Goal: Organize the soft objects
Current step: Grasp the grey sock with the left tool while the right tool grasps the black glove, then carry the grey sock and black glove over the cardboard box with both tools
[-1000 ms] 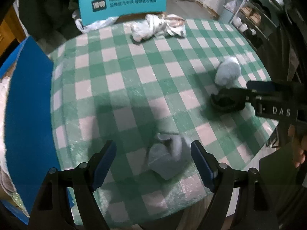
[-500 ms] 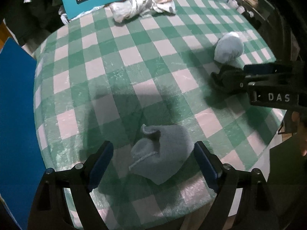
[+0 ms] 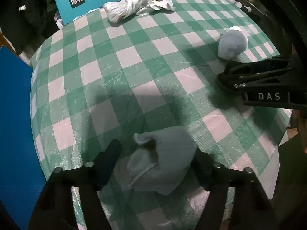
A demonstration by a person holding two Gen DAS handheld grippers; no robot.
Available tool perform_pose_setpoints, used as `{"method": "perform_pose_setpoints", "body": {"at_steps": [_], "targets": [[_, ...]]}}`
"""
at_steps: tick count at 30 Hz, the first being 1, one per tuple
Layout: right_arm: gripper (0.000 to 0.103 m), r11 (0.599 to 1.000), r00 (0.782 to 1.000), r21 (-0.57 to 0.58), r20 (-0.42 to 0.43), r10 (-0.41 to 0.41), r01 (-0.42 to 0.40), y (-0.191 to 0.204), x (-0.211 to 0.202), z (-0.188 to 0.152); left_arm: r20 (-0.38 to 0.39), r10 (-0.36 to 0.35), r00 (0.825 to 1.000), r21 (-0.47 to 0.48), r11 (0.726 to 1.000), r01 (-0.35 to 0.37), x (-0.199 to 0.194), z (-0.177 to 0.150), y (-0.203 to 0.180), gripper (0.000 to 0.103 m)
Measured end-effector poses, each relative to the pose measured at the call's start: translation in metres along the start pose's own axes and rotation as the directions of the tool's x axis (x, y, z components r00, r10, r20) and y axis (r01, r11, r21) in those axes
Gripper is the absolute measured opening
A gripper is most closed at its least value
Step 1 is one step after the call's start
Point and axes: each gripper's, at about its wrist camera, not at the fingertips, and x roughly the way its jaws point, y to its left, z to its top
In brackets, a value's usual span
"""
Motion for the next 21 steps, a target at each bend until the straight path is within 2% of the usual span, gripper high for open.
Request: {"method": "perform_pose_setpoints", "body": {"at_steps": [1, 5, 8, 11, 21], "targets": [[0.063, 1.0, 1.0, 0.012, -0.001, 0.007, -0.007, -0.001, 0.001, -0.001, 0.002, 0.002, 1.0, 0.001, 1.0, -0.002, 0.0, 0.001, -0.002, 0.06], [0.04, 0.999, 0.999, 0.02, 0.005, 0.034, -0.034, -0.005, -0.003, -0.009, 0.003, -0.005, 1.0, -0.006, 1.0, 0.005, -0.003, 0.008, -0.001, 0.042], [0.036, 0.999, 0.999, 0.012, 0.008, 0.039, -0.039, -0.002, -0.004, -0.013, 0.003, -0.008, 1.0, -0.021, 1.0, 0.008, -0.004, 0.011, 0.003, 0.035], [0.035, 0.997, 0.997, 0.014, 0.014, 0.074, -0.074, 0.0, -0.007, -0.016, 0.016, -0.009, 1.0, -0.035, 0.999, 0.01, -0.005, 0.015, 0.006, 0.031], [0.035, 0.992, 0.987, 0.003, 0.098, 0.124, -0.125, 0.011, -0.035, -0.014, 0.071, 0.024, 0.997, -0.057, 0.998, -0.02, -0.031, 0.013, 0.016, 0.029]]}}
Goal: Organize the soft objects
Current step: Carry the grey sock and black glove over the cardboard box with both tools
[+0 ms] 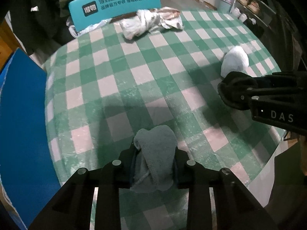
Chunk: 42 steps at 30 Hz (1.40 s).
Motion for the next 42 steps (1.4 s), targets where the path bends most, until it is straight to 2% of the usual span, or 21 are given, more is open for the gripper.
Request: {"method": "perform_pose_setpoints", "body": {"at_steps": [14, 24, 42], "targets": [[0.035, 0.998, 0.992, -0.03, 0.116, 0.049, -0.046, 0.019, -0.048, 0.022, 0.07, 0.013, 0.997, -0.062, 0.998, -0.008, -0.033, 0.008, 0.019, 0.029], [0.035, 0.993, 0.975, -0.071, 0.197, 0.102, -0.09, 0.042, -0.081, 0.033, 0.117, 0.031, 0.993, -0.102, 0.995, -0.019, -0.056, 0.01, 0.037, 0.029], [0.035, 0.978, 0.947, -0.152, 0.268, 0.179, -0.142, 0.085, -0.113, 0.042, 0.182, 0.081, 0.98, -0.187, 0.981, -0.047, -0.096, 0.004, 0.08, 0.029]]}}
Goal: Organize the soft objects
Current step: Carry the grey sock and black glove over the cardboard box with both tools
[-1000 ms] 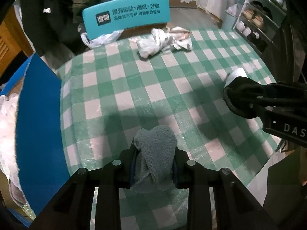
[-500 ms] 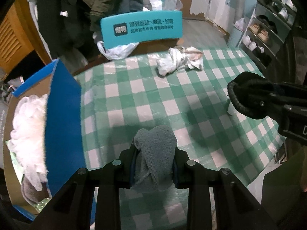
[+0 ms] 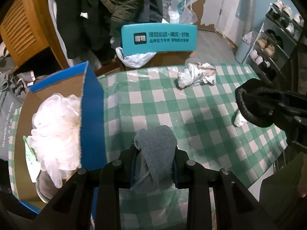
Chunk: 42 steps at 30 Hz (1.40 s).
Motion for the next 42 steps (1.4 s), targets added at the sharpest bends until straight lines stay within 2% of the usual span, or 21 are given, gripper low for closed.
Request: {"method": "perform_pose_setpoints", "body": {"at_steps": [25, 42], "targets": [[0.035, 0.991, 0.996, -0.102, 0.032, 0.086, -0.082, 0.075, 0.002, 0.03, 0.068, 0.06, 0.996, -0.146, 0.988, -0.05, -0.039, -0.016, 0.079, 0.029], [0.035, 0.97, 0.987, -0.186, -0.004, 0.16, -0.158, 0.147, 0.023, 0.046, 0.065, 0.108, 0.992, -0.29, 0.953, -0.085, -0.052, -0.044, 0.154, 0.029]]}}
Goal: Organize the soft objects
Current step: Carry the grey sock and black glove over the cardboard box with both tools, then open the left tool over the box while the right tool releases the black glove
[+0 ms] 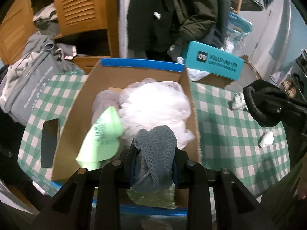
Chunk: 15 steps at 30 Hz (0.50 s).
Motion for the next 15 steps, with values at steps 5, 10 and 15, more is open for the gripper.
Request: {"method": "perform_pose_setpoints", "body": {"at_steps": [5, 10, 15], "targets": [[0.035, 0.999, 0.999, -0.02, -0.018, 0.035, -0.035, 0.02, 0.012, 0.005, -0.004, 0.001, 1.0, -0.048, 0.999, -0.001, 0.0, -0.004, 0.023, 0.029], [0.035, 0.997, 0.996, -0.018, -0.053, 0.074, -0.075, 0.035, 0.028, 0.008, -0.02, 0.013, 1.0, -0.08, 0.997, -0.015, 0.005, -0.01, 0.041, 0.029], [0.035, 0.994, 0.989, -0.016, -0.098, 0.108, -0.11, 0.05, 0.046, 0.009, -0.041, 0.022, 0.999, -0.119, 0.993, -0.027, 0.013, -0.014, 0.058, 0.029]]}}
